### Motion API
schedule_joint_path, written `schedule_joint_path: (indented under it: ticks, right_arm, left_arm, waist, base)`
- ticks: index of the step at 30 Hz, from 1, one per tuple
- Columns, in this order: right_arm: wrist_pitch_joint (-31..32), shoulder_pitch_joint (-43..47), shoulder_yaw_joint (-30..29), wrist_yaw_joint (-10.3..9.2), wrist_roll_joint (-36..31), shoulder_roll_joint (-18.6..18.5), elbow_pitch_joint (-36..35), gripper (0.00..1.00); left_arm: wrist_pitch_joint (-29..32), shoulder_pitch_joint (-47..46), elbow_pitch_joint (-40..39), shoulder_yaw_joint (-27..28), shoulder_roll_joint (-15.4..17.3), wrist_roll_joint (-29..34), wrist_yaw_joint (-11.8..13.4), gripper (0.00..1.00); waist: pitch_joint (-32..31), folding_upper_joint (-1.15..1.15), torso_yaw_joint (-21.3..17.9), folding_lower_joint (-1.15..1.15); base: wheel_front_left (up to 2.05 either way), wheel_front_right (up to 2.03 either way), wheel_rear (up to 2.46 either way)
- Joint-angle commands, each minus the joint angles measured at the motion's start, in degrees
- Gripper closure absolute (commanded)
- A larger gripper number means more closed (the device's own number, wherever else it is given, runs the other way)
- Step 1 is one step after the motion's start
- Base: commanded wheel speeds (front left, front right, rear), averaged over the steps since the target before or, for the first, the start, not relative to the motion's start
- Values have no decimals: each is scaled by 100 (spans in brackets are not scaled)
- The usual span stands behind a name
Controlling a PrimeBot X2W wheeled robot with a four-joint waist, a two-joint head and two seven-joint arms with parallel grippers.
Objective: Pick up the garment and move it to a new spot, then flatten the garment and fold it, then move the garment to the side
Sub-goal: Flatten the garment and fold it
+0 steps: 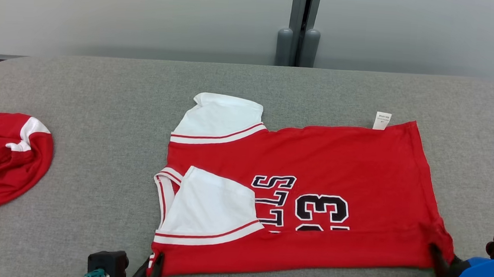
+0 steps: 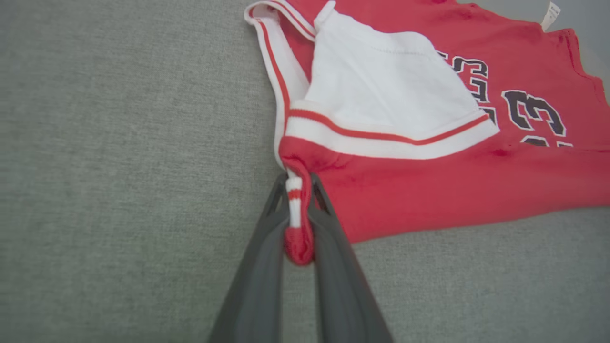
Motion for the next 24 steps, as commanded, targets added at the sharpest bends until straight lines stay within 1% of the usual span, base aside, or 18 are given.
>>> schedule_joint_path:
  ticks: [1,3,5,8,10,13,17,21,22,24]
  right_arm:
    - [-25,70,-31,1,23,-30,-39,0]
    - [-24,-33,8,2,15,-27,-137,0]
    - [3,-146,-3,1,-83,-28,-239,0]
    - [114,-333,-26,2,-216,-27,-490,0]
    - [273,-484,-3,2,-325,-25,-672,0]
    - [650,-837,105,2,-486,-26,-892,0]
    - [1303,-1573,352,2,-684,-43,-943,0]
    - [1652,-2449,717,1,-700,-93,-682,0]
    - [1689,-2681,792,2,-683,-103,-584,0]
    - [1770,-3106,1010,2,-655,-122,-388,0]
  left_arm:
    - [8,22,-62,31,80,10,43,0]
    - [-2,8,-239,61,108,38,82,0]
    - [32,-36,-353,136,136,-46,63,0]
    - [134,-316,-505,223,292,-55,-3,0]
    - [292,-638,-557,220,389,14,-105,0]
    - [590,-1274,-497,206,562,84,-347,0]
    - [1118,-2330,-185,193,713,14,-800,0]
    - [1669,-3328,305,314,887,-187,-1263,0]
    - [1806,-3542,450,369,870,-343,-1357,0]
    - [2114,-3998,679,466,987,-455,-1499,0]
  waist:
    - [18,1,14,1]
    - [57,1,27,1]
    - [84,1,25,1]
    - [136,1,26,1]
    - [177,1,24,1]
    - [293,1,2,1]
    - [584,1,-138,1]
    - [1011,1,-414,1]
    - [1112,1,-476,1]
    - [1338,1,-621,1]
  base:
    - [0,0,0]
    - [0,0,0]
    - [0,0,0]
    - [0,0,0]
    - [0,0,0]
    - [0,0,0]
    - [0,0,0]
    - [0,0,0]
    - [0,0,0]
    - [0,0,0]
